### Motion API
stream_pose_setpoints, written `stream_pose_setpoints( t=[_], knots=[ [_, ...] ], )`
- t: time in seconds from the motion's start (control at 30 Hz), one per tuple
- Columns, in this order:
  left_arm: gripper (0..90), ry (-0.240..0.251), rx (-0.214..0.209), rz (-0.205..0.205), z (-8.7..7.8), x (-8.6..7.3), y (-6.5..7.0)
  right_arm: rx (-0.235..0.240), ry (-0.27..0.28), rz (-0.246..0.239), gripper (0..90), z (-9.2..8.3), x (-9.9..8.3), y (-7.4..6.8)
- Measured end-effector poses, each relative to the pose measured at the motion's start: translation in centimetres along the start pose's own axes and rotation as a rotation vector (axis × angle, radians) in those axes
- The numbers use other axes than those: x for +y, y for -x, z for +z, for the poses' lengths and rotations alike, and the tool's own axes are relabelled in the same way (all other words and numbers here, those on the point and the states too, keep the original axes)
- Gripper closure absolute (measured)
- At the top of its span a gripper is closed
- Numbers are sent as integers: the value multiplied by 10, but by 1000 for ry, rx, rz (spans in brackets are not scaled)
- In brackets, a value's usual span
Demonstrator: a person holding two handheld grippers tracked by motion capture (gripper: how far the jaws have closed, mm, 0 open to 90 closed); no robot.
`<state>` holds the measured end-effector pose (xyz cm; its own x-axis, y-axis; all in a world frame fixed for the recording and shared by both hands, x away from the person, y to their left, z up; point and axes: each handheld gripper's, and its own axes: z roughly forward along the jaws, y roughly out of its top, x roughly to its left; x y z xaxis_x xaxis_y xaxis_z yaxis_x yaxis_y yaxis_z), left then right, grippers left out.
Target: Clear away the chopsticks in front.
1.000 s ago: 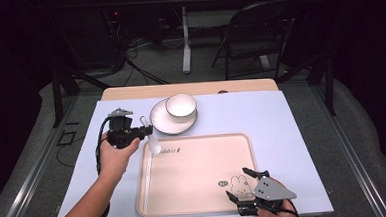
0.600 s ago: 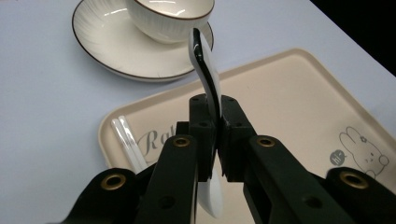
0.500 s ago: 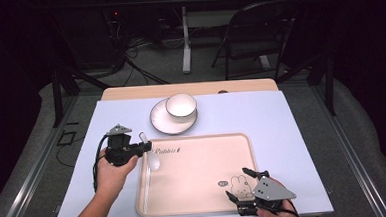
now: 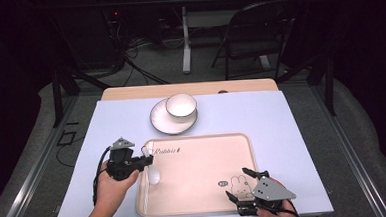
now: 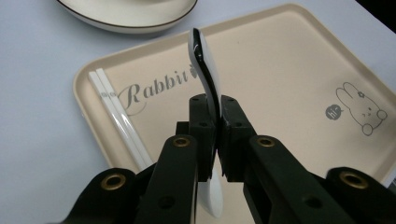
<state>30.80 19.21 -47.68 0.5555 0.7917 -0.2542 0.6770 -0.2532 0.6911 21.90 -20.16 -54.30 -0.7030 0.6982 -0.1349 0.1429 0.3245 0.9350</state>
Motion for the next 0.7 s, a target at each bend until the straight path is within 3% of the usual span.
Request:
stream_pose_setpoints(
  t=[0.4, 0.7],
  knots=[
    [853, -47, 9, 42, 4, -10, 6, 0, -2, 0, 142, 0, 0, 0],
    [851, -60, 4, 26, 12, -11, 1, 1, -3, -1, 142, 1, 0, 0]
  ],
)
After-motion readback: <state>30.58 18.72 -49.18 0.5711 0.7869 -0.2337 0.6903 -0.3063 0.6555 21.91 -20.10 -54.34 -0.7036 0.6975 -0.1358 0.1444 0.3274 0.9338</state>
